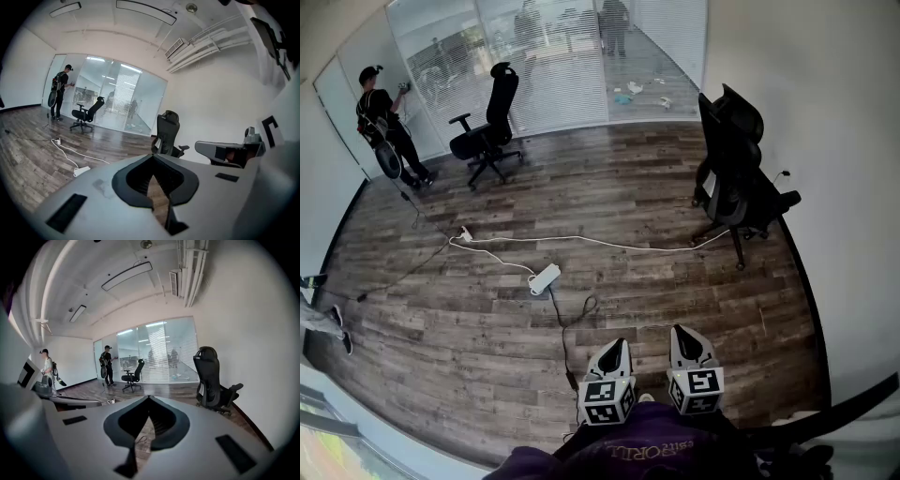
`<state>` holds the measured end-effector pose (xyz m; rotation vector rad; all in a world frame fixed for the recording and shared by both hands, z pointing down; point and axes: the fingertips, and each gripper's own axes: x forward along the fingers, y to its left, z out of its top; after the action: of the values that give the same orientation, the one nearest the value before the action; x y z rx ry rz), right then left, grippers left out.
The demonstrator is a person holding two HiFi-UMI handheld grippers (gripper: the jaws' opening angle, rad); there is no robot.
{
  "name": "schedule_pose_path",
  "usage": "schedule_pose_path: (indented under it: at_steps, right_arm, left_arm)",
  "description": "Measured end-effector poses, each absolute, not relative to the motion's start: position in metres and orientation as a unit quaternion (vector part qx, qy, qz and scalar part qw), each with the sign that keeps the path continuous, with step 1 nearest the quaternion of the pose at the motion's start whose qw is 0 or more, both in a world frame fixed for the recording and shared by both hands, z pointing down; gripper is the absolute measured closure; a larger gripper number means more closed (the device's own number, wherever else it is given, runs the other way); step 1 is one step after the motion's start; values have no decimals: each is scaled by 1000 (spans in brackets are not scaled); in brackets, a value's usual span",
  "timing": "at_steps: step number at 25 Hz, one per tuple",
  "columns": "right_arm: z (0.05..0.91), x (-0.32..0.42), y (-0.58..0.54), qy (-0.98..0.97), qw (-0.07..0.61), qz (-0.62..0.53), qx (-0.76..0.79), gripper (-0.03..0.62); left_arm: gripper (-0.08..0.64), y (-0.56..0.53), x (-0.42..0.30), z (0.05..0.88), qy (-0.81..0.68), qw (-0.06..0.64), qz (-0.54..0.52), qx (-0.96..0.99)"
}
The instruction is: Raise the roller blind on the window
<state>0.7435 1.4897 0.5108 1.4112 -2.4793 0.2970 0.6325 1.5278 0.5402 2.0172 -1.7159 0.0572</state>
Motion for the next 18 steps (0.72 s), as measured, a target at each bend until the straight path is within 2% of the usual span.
schedule_pose_path:
  at_steps: [18]
  right_arm:
    - [512,757,1471,-853,135,116,491,597]
  left_arm:
    - [560,1510,649,544,-626,249,31,739]
